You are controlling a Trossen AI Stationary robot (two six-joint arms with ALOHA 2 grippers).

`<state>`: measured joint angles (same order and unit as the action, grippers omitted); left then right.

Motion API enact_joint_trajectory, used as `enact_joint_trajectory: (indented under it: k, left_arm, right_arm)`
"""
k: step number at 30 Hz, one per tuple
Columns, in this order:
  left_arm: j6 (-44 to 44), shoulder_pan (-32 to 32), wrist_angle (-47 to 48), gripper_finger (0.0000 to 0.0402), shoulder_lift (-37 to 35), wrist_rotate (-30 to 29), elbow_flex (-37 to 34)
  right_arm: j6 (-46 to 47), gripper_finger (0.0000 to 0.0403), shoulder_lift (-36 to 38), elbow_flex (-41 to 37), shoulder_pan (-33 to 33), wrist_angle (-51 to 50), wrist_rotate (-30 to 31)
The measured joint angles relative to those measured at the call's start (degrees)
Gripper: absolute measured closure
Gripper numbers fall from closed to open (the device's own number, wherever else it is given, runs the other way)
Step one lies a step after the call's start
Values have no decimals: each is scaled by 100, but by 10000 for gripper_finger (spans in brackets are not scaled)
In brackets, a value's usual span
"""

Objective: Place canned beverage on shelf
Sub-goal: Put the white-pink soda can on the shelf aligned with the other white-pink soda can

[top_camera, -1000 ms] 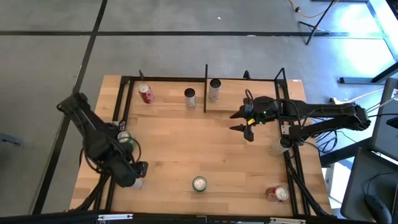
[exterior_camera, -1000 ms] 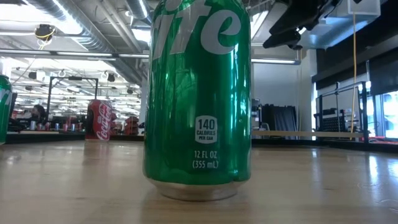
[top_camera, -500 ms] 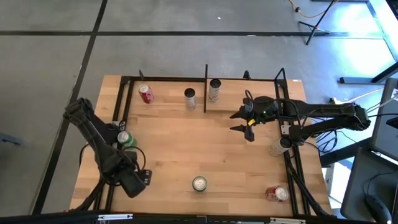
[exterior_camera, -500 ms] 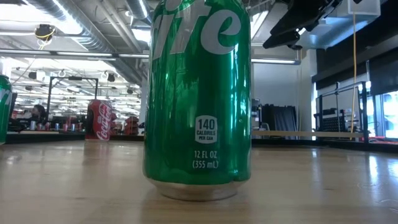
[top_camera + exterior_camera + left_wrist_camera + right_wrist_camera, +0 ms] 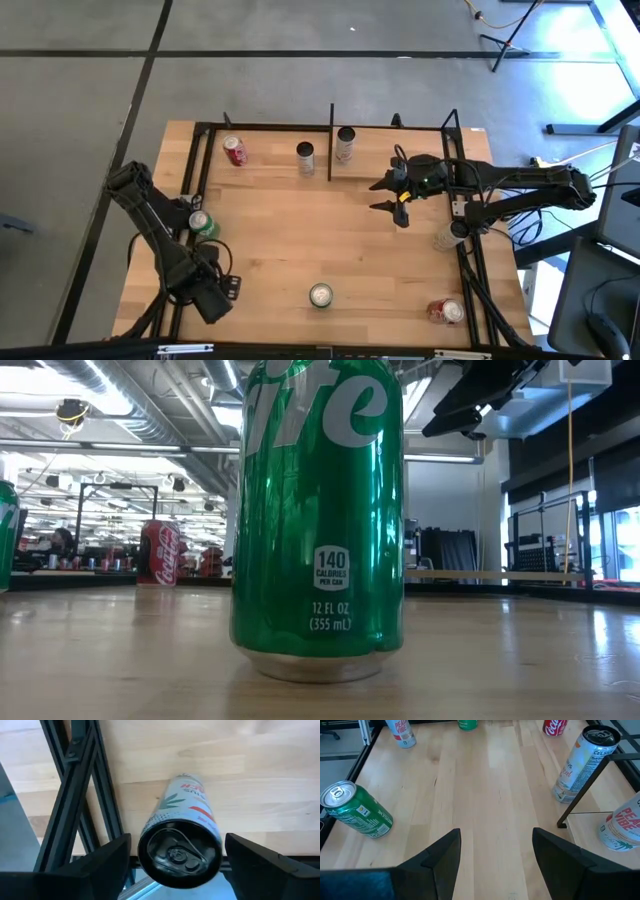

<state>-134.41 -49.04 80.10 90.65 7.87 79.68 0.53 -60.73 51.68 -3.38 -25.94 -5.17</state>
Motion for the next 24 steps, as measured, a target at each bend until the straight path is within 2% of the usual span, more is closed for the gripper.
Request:
enact_joint_trajectory:
  k: [10,15,17,21,24]
  left_arm:
    - [287,-63,-873,97,2,35,-702]
    - [855,67,-947,154,-7,43,-725]
    - [1262,162,-975,179,0,-12,-665]
    - [2365,534,-859,179,11,-389,-327]
    - [3608,1012,-470,179,10,-673,96]
  right_arm:
    - [1,171,0,0,0,35,0]
    - [75,171,22,0,2,55,-6]
    - [247,171,22,0,4,127,-118]
    - [349,171,22,4,4,218,-348]
    - [336,171,22,4,3,190,-352]
